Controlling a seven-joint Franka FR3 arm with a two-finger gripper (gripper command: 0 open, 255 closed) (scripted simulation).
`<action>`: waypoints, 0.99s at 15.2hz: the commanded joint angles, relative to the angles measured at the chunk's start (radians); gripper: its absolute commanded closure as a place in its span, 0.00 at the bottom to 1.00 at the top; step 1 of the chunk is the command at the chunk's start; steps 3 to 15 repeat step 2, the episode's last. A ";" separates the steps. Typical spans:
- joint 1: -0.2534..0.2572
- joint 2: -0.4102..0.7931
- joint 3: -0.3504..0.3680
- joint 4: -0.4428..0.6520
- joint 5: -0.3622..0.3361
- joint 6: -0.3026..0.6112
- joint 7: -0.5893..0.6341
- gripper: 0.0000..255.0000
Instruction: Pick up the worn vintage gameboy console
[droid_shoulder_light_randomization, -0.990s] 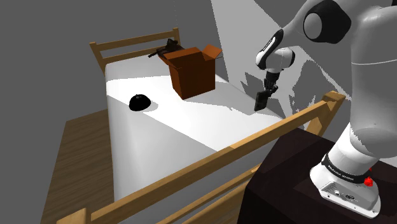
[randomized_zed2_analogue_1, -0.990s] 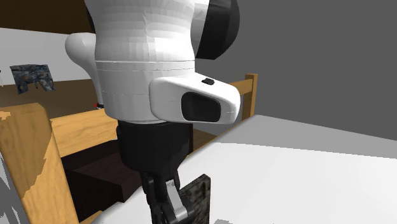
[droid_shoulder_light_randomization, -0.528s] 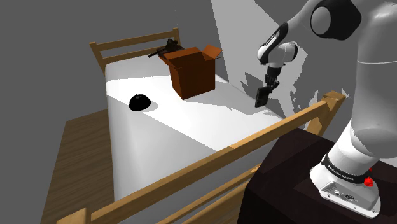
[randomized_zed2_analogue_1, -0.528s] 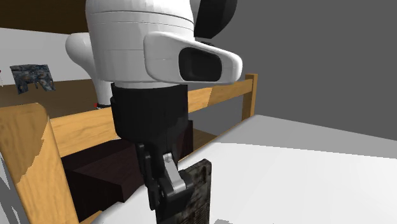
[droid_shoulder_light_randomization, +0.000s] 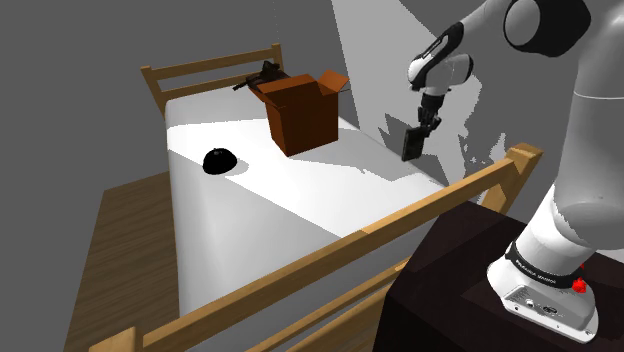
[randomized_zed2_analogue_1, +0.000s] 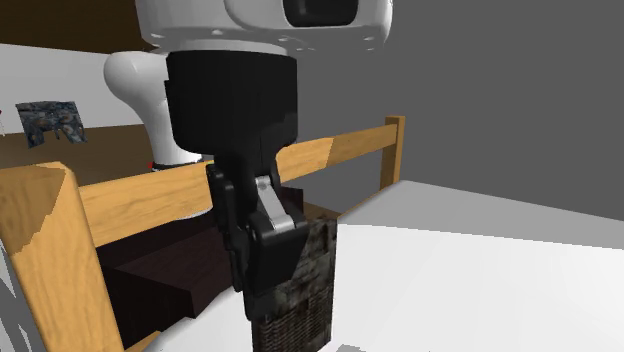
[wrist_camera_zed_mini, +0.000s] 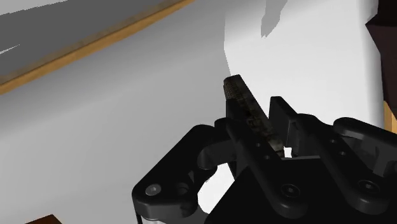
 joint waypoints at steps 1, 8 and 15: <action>0.006 -0.017 -0.007 -0.001 -0.015 -0.012 0.009 1.00; 0.006 -0.017 -0.007 -0.001 -0.015 -0.011 0.009 1.00; 0.006 -0.017 -0.007 -0.001 -0.015 -0.011 0.009 1.00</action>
